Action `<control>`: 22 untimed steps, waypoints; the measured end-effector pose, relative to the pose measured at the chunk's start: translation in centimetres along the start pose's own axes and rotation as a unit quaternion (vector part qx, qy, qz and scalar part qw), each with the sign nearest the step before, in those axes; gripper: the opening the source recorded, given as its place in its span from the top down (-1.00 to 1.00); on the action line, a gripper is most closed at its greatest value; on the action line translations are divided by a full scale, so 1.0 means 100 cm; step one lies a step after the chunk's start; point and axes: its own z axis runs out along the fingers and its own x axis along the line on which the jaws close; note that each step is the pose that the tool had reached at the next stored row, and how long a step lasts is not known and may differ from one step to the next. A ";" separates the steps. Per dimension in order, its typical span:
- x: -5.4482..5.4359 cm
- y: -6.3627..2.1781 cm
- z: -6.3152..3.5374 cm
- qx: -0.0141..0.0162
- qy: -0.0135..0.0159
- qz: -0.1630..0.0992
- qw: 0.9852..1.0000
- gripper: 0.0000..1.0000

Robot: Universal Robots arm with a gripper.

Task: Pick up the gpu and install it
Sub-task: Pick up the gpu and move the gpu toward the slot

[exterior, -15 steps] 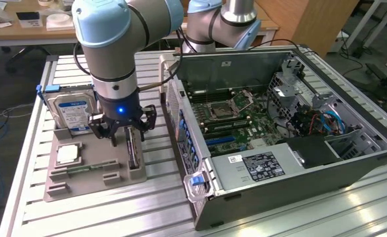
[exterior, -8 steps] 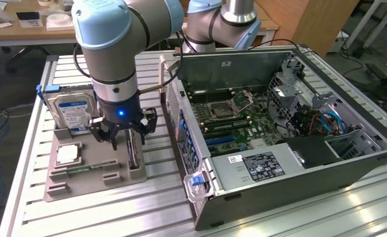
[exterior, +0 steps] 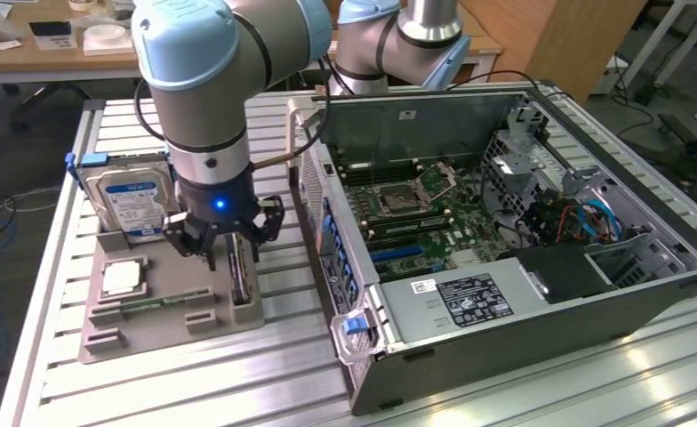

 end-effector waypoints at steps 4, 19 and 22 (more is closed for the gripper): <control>0.000 0.0000 0.0002 0.000 0.000 0.000 1.000 -0.08; -0.004 -0.0001 0.0004 0.000 0.000 0.000 1.000 0.29; -0.004 -0.0001 0.0004 0.000 0.000 0.000 1.000 0.41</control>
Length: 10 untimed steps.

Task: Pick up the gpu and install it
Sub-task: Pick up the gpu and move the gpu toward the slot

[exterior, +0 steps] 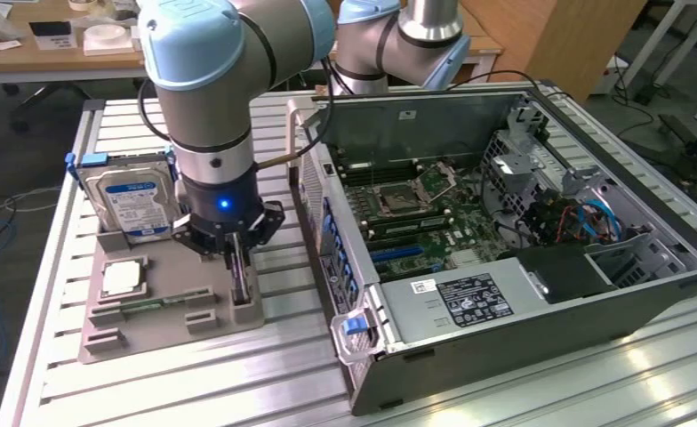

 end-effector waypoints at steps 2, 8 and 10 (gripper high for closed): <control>0.000 0.0000 0.0000 0.000 0.000 0.000 1.000 0.44; -0.001 0.0000 0.0001 0.000 0.000 0.000 1.000 0.44; -0.001 0.0000 0.0001 0.000 0.000 0.000 1.000 0.44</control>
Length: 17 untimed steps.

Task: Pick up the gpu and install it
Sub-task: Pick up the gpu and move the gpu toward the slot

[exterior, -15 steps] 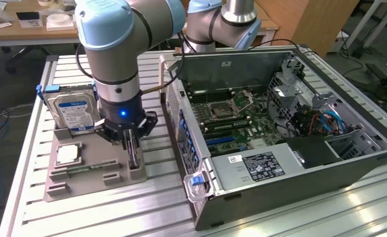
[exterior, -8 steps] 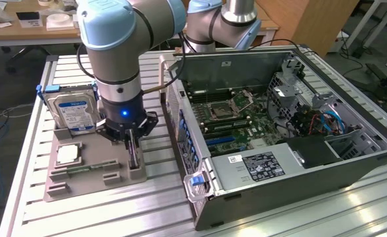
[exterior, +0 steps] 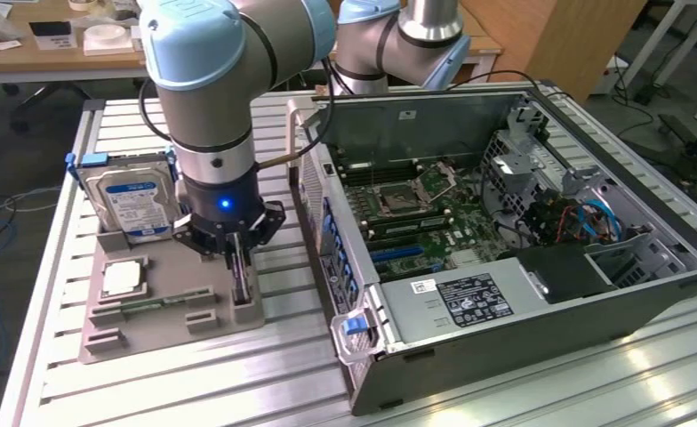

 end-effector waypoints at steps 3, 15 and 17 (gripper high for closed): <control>0.000 0.0000 0.0000 0.000 0.000 0.000 1.000 0.44; -0.001 0.0007 -0.0292 -0.008 0.000 0.000 1.000 0.44; -0.001 0.0009 -0.0380 -0.009 0.000 0.000 1.000 0.44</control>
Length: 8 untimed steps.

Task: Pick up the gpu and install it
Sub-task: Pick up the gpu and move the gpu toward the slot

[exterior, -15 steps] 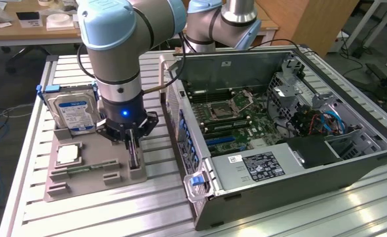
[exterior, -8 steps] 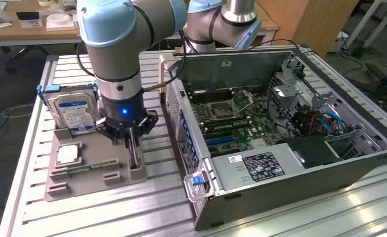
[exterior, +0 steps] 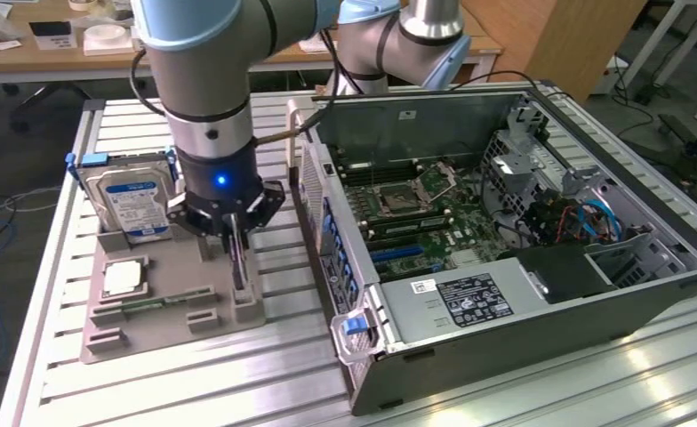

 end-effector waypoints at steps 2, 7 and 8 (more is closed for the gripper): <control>0.000 0.0003 -0.0088 -0.001 0.000 0.000 1.000 0.44; -0.001 0.0012 -0.0317 -0.002 0.000 0.000 1.000 0.44; -0.001 0.0014 -0.0362 -0.003 0.000 0.000 1.000 0.44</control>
